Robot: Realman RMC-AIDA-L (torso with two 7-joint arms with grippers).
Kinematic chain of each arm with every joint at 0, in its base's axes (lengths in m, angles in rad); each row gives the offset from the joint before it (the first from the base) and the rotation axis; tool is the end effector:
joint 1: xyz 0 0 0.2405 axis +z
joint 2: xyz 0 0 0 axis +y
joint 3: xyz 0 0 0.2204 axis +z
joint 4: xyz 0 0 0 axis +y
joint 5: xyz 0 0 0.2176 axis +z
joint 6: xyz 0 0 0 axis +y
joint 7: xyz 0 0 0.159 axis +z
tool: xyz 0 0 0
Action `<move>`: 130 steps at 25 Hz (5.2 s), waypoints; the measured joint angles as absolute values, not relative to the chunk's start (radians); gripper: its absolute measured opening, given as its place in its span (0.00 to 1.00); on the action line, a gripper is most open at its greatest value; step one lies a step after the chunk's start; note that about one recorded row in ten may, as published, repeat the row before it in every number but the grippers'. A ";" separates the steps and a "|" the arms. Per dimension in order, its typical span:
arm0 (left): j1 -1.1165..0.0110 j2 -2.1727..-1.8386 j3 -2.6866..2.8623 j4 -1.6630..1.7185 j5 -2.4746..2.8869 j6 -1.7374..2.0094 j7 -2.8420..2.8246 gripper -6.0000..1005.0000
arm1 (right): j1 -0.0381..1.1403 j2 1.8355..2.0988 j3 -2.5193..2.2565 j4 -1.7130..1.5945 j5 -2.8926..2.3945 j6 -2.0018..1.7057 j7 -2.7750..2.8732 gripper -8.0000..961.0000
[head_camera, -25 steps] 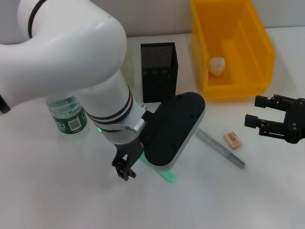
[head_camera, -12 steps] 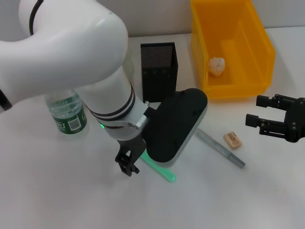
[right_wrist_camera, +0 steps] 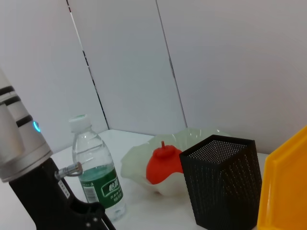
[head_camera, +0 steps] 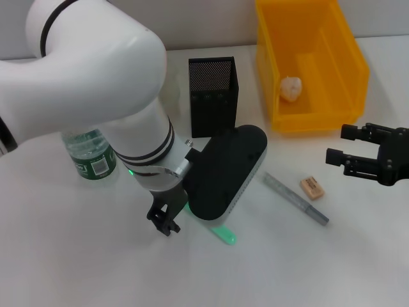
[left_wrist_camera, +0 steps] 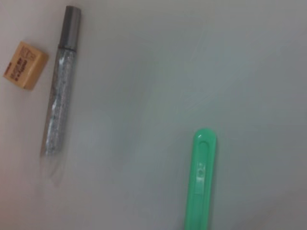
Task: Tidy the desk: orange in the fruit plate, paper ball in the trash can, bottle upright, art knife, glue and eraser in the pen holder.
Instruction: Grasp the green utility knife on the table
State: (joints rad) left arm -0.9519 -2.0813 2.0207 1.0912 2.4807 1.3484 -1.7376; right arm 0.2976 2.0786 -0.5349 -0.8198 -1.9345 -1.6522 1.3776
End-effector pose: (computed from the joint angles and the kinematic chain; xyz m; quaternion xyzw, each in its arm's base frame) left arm -0.0913 0.3171 -0.1156 0.8777 -0.3553 -0.3174 0.0508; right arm 0.2906 0.2817 0.0630 -0.8949 0.2636 0.2715 0.2367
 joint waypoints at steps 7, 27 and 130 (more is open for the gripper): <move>-0.948 -2.082 2.025 1.079 2.490 1.313 -1.729 0.68 | 0.316 2.077 -0.535 -0.804 -1.934 -1.637 1.377 0.77; -0.953 -2.082 2.036 1.032 2.494 1.289 -1.713 0.68 | 0.332 2.080 -0.537 -0.787 -1.934 -1.636 1.376 0.77; -0.979 -2.082 2.094 1.070 2.540 1.340 -1.710 0.58 | 0.429 2.082 -0.561 -0.635 -1.924 -1.546 1.310 0.77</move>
State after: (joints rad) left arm -0.9793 -2.0815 2.0941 1.0696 2.5403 1.3401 -1.7100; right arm 0.4292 2.0816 -0.5615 -0.6347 -1.9235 -1.5462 1.3098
